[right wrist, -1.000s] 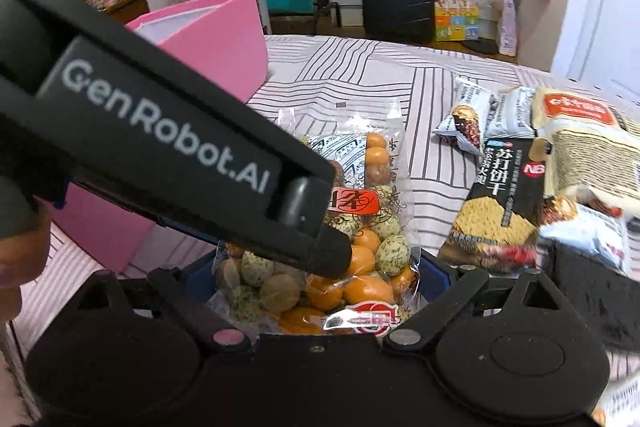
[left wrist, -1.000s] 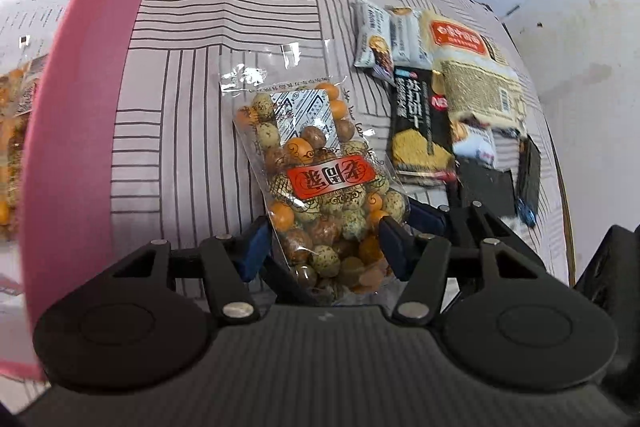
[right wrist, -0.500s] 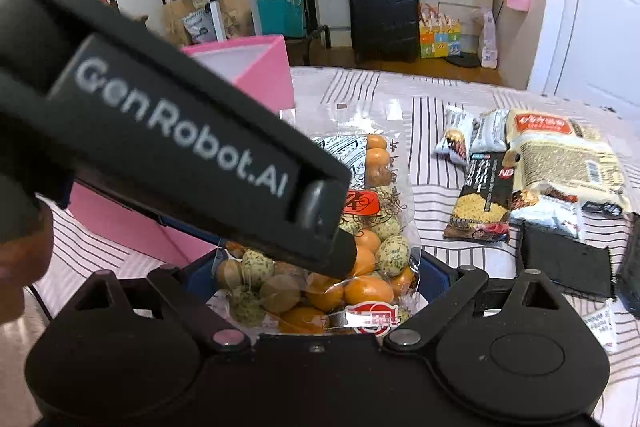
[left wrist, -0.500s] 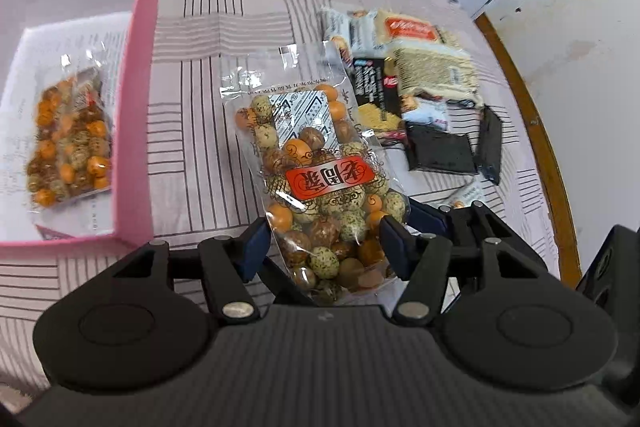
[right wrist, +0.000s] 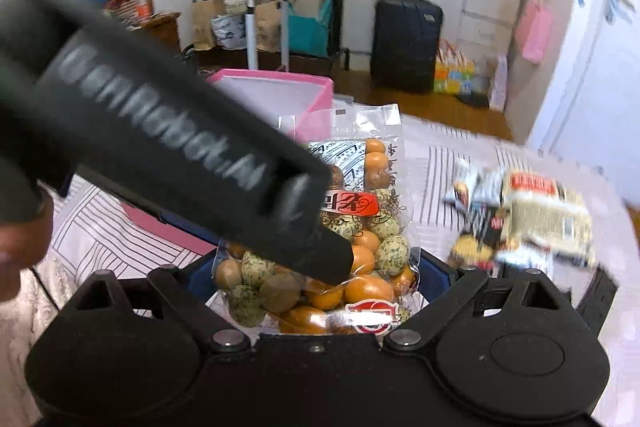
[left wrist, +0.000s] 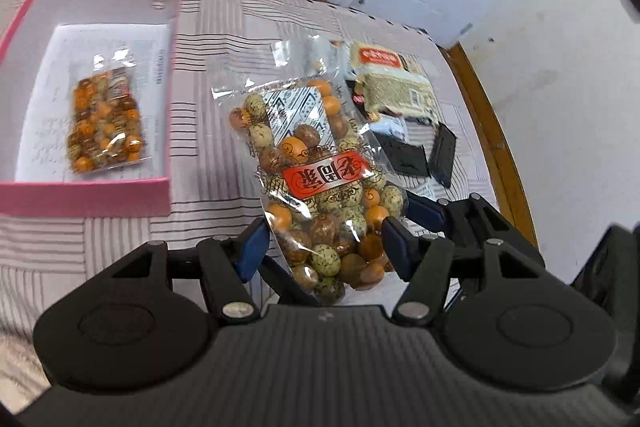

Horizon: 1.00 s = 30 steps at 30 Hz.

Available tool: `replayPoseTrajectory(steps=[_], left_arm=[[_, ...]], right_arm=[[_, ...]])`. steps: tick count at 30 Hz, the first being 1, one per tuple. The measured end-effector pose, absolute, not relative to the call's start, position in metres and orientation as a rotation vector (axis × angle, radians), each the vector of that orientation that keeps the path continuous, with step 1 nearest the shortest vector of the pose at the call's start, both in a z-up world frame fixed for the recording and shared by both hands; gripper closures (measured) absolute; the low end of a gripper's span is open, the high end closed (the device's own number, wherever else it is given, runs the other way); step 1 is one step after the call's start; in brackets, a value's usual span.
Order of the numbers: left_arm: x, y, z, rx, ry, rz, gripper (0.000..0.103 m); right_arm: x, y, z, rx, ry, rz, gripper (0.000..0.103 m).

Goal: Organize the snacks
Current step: 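Lift the red-labelled nut bag with the left tool over the pink box, then lower the red-labelled bag into the box and open the left tool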

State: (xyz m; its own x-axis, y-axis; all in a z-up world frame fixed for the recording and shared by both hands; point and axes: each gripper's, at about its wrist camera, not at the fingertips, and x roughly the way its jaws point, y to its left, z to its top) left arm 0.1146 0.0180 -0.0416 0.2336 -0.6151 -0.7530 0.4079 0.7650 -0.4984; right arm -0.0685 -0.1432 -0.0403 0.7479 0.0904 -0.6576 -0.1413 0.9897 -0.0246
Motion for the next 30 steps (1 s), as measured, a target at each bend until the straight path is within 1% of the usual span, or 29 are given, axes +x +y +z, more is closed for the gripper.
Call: replayPoseTrajectory(steps=[7, 13, 16, 22, 30], left_arm=[[0.128, 0.055, -0.023, -0.236, 1.098, -0.631, 0.043], [0.166, 0.088, -0.009, -0.223, 1.061, -0.608, 0.043], [0.194, 0.103, -0.017, -0.257, 1.1, -0.59, 0.043], [0.236, 0.122, -0.04, -0.237, 1.156, -0.51, 0.043], [0.285, 0.155, -0.094, -0.308, 1.304, -0.463, 0.042]], right_arm=[[-0.052, -0.111, -0.027, -0.123, 0.655, 0.182, 0.005], [-0.007, -0.093, -0.018, -0.121, 0.628, 0.267, 0.005], [0.023, -0.088, -0.022, -0.127, 0.666, 0.321, 0.004], [0.071, -0.067, -0.04, -0.092, 0.725, 0.387, 0.004], [0.124, -0.034, -0.072, -0.043, 0.858, 0.414, 0.004]])
